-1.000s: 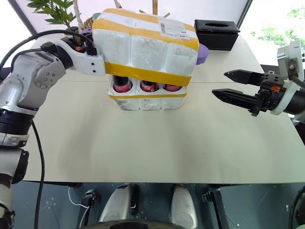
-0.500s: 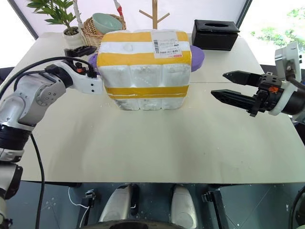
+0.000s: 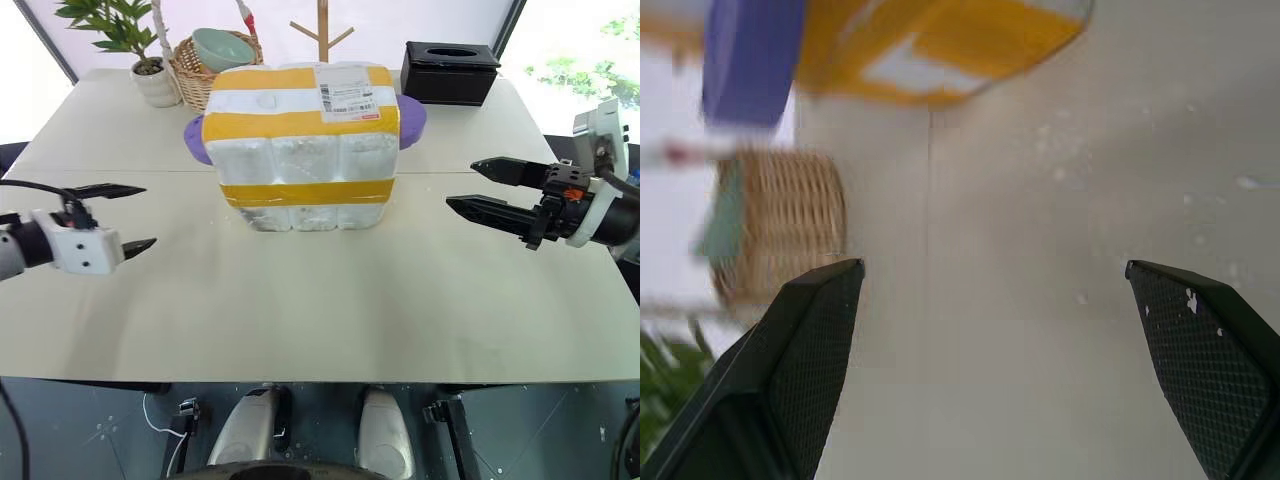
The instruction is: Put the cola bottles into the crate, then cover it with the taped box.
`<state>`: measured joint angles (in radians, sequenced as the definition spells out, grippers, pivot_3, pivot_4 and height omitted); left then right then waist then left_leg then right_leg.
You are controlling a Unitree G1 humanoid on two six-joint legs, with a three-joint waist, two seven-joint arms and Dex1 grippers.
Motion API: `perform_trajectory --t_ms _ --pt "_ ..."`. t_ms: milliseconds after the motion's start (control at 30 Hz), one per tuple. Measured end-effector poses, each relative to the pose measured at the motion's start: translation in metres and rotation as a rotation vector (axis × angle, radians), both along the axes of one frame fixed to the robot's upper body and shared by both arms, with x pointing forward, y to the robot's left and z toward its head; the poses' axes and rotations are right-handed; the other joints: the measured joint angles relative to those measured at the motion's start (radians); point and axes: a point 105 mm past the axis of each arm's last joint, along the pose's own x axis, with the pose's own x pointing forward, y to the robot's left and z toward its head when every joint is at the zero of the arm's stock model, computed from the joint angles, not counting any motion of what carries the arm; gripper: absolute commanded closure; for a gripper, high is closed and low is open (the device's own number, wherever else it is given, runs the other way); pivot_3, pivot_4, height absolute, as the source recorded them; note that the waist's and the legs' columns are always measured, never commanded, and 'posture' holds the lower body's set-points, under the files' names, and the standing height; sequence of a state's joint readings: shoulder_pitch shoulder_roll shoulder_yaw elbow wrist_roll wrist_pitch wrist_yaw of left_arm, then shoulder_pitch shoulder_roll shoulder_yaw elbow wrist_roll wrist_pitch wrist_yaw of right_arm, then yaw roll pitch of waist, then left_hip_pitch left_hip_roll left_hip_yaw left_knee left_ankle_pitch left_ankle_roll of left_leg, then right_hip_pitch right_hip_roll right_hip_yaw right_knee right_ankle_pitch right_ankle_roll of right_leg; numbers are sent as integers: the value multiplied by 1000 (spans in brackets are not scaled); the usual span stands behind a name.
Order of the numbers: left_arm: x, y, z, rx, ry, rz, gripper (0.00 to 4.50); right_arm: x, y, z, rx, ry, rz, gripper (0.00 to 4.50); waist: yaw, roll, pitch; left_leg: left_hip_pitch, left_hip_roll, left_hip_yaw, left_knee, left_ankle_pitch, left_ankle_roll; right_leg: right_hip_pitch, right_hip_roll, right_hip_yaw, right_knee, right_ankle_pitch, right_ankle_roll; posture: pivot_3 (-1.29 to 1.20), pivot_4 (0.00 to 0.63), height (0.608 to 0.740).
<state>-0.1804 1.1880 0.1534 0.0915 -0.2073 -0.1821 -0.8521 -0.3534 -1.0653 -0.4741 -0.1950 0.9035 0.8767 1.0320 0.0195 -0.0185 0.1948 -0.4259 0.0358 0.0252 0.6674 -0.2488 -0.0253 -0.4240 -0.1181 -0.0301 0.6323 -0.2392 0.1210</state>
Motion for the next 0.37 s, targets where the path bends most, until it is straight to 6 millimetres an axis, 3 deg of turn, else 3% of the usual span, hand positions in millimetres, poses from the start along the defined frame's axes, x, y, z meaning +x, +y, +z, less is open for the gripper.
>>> perform_trajectory --t_ms 67,133,233,367 --pt "-4 2 15 -371 215 57 126 3 -3 -1 -12 0 -5 0 -3 -1 0 0 0 0 0 0 0 1 0 0 0 0 0 0 150 736" --pt "-12 -15 36 -564 354 -29 126 6 -4 -4 -15 7 -3 0 -7 0 0 0 -1 0 0 0 0 0 0 1 0 0 0 0 150 736" --pt "-22 -39 62 -655 439 -160 126 12 -6 -5 -16 16 5 0 -13 1 0 1 0 0 -1 0 0 0 1 1 0 0 0 0 150 736" --pt "-28 -45 62 -676 524 -189 126 16 -8 -8 -22 23 17 0 -29 2 0 1 0 0 -2 0 0 0 1 1 0 0 0 0 150 736"
